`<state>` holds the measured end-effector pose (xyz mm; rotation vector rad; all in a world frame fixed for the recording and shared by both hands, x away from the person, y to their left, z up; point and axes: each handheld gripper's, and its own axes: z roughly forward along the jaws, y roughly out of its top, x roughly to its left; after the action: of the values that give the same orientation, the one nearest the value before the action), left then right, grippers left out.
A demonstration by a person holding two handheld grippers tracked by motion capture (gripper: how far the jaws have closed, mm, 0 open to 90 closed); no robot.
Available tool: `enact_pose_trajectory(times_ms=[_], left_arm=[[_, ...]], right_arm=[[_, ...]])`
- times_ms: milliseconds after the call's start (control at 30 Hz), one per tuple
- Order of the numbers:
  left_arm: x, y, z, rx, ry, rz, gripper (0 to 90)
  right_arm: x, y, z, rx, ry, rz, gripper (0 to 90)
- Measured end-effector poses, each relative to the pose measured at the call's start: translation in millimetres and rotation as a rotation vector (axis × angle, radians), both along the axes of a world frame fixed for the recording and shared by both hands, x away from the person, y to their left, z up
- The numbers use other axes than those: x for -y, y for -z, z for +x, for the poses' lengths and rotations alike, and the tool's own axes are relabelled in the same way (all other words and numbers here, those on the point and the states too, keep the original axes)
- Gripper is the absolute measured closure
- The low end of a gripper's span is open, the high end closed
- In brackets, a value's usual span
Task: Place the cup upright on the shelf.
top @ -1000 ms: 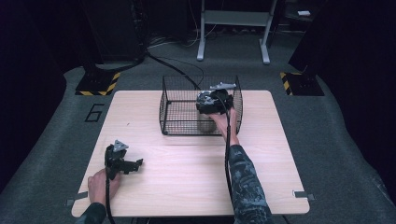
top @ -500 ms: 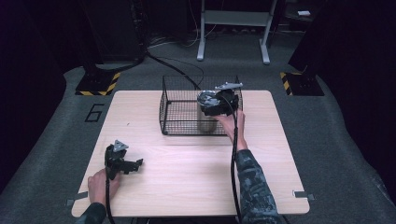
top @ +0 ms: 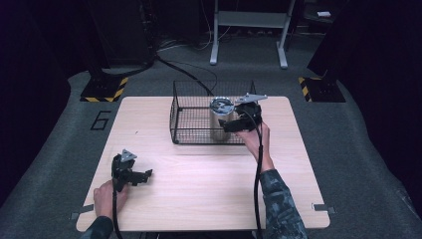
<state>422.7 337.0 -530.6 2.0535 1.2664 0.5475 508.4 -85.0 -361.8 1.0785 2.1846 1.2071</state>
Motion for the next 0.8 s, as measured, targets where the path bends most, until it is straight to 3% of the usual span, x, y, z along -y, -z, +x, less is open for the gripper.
enact_pose_trajectory(times_ms=[467, 567, 800], left_arm=[[0.0, 0.0, 0.0, 0.000, 0.000, 0.000, 0.0], [0.0, 0.0, 0.0, 0.000, 0.000, 0.000, 0.0], [0.0, 0.0, -0.1, 0.000, 0.000, 0.000, 0.0]], right_arm=[[22.6, 6.2, -50.7, 0.031, -0.017, -0.060, 0.0], [32.1, 15.9, -65.2, 0.025, 0.001, -0.072, 0.0], [50.5, 41.1, -80.9, -0.006, 0.035, -0.066, 0.0]])
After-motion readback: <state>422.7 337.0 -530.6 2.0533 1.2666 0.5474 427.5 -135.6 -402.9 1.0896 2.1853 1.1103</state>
